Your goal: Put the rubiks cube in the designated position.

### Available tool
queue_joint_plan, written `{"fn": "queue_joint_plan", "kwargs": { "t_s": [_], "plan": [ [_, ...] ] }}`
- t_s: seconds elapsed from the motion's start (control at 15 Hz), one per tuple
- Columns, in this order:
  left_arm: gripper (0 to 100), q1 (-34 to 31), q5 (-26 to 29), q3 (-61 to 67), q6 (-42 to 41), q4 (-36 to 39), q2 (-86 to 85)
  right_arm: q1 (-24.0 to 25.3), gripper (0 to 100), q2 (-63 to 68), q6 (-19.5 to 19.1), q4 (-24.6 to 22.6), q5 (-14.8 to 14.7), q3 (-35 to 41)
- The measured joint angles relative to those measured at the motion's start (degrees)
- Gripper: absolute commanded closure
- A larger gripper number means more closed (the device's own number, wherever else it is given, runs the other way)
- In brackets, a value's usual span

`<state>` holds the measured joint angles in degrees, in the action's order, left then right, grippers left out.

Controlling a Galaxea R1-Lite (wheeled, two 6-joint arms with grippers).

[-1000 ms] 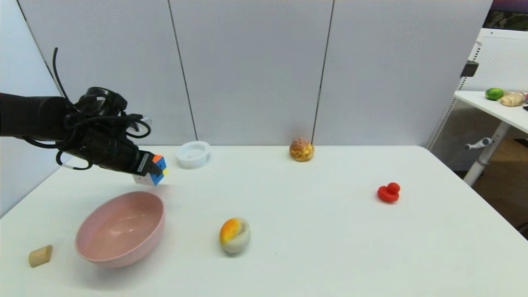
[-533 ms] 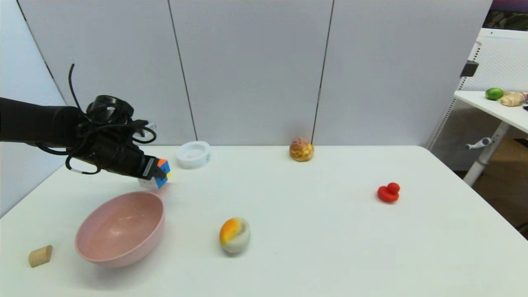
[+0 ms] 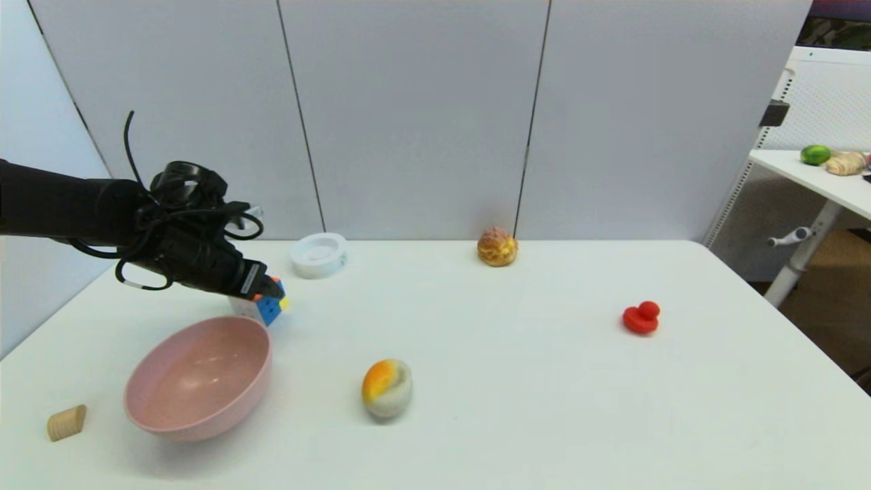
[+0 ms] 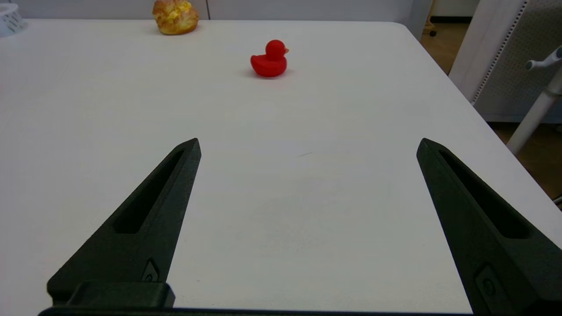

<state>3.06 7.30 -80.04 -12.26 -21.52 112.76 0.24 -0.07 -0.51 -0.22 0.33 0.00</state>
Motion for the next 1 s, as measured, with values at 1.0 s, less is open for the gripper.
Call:
{"fn": "queue_joint_plan", "kwargs": {
  "t_s": [1.0],
  "plan": [
    [0,0.2,-0.5,32.4,5.0,22.9,-47.1,0.0,0,0.0,0.0,0.0,0.0,0.0]
  ]
}}
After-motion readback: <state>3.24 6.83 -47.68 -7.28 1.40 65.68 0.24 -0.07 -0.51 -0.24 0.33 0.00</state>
